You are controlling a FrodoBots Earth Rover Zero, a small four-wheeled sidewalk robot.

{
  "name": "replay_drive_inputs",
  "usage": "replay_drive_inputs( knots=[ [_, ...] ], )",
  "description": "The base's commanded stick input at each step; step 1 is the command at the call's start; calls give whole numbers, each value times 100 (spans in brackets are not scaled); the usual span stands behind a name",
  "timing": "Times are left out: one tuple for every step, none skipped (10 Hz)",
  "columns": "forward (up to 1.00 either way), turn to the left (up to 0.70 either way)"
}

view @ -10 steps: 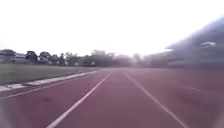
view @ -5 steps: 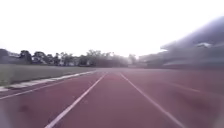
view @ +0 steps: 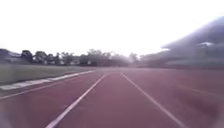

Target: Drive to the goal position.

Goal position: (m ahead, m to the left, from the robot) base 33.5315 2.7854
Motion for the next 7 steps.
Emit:
replay_drive_inputs(
  knots=[
    [70, -1],
    [70, -7],
    [70, -13],
    [70, -20],
    [70, -34],
    [70, -33],
    [70, -19]
  ],
)
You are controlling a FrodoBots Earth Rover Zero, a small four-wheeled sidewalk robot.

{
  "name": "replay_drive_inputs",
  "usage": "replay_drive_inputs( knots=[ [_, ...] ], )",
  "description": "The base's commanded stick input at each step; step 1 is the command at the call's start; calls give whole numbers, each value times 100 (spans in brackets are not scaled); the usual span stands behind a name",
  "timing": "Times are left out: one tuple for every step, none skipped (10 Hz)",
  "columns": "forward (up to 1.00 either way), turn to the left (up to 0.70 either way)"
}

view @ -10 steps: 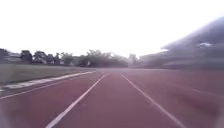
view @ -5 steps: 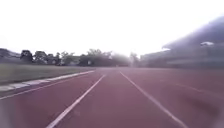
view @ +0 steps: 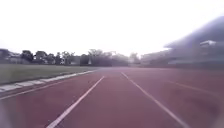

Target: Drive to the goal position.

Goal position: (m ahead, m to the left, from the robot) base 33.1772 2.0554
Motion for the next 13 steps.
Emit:
replay_drive_inputs(
  knots=[
    [70, -1],
    [70, 0],
    [70, 0],
    [70, 0],
    [70, 0],
    [70, 0],
    [70, 0],
    [70, 0],
    [70, -5],
    [70, -22],
    [70, -33],
    [70, -34],
    [70, -14]
  ],
)
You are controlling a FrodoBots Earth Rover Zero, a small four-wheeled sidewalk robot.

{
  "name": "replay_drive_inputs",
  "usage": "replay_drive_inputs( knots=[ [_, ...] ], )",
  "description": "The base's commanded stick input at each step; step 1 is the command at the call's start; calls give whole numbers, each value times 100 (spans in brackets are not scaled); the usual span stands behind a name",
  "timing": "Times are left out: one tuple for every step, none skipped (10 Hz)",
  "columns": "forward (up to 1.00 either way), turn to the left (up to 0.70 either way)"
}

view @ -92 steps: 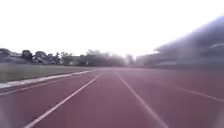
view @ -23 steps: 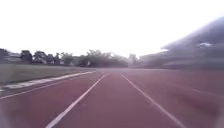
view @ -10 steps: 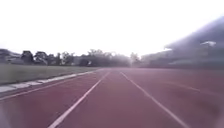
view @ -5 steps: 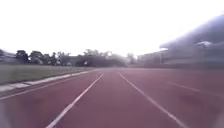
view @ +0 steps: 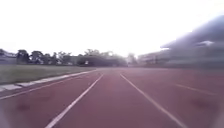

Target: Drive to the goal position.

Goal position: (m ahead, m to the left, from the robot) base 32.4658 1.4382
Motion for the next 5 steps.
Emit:
replay_drive_inputs(
  knots=[
    [70, 0],
    [70, 0],
    [70, 0],
    [70, 0],
    [70, 0]
  ],
)
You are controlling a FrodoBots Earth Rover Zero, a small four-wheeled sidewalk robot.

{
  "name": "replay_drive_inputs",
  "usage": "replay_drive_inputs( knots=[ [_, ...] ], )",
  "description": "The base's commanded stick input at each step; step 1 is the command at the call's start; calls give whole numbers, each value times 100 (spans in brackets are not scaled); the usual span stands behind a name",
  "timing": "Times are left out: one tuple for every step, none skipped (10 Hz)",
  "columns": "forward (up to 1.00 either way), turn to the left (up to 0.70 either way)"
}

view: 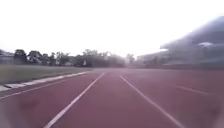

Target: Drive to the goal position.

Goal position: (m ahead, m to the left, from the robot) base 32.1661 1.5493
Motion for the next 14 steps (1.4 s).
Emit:
replay_drive_inputs(
  knots=[
    [70, 0],
    [70, 0],
    [70, 0],
    [70, 0],
    [70, 0],
    [70, 0],
    [70, -8],
    [70, -24],
    [70, 0],
    [70, 0],
    [70, 0],
    [70, 0],
    [70, 0],
    [70, 0]
  ],
)
